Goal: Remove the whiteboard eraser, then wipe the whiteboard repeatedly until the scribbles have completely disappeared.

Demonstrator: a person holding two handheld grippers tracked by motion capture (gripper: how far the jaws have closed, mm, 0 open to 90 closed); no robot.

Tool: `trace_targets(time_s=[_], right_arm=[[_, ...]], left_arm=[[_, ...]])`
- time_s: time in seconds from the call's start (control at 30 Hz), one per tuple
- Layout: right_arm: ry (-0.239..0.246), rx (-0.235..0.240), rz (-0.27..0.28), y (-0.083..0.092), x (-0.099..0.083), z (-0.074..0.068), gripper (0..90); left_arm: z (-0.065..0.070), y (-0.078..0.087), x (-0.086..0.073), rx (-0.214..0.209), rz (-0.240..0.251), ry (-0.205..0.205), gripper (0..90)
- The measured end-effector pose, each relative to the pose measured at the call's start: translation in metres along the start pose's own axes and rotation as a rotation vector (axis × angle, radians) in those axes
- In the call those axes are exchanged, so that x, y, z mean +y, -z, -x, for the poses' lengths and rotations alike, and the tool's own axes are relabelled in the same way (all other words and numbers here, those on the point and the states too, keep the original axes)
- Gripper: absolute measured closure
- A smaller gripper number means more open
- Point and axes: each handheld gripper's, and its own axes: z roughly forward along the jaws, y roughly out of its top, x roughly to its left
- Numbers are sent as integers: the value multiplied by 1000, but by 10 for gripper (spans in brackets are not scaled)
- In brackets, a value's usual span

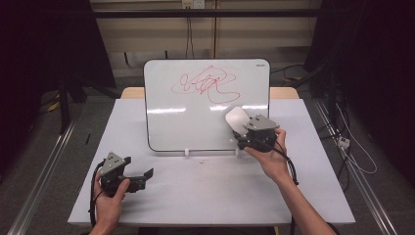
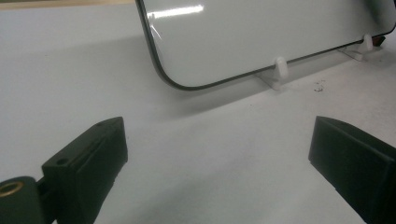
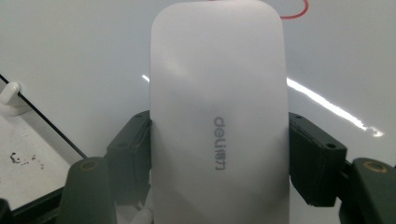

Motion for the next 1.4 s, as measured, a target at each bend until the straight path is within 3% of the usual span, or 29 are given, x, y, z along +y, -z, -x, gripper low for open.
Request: trace_targets(time_s=[0.63,1.17,1.4], right_arm=[[-35,-31,92,15,6,14,313],[-26,-38,125,10,21,17,313],[-10,-62,131,8,35,24,313]], left_arm=[[-1,0,0,8,-17,15,45],[-3,0,-2,13,-13,13,45],[-4,1,-1,9,-8,10,45]])
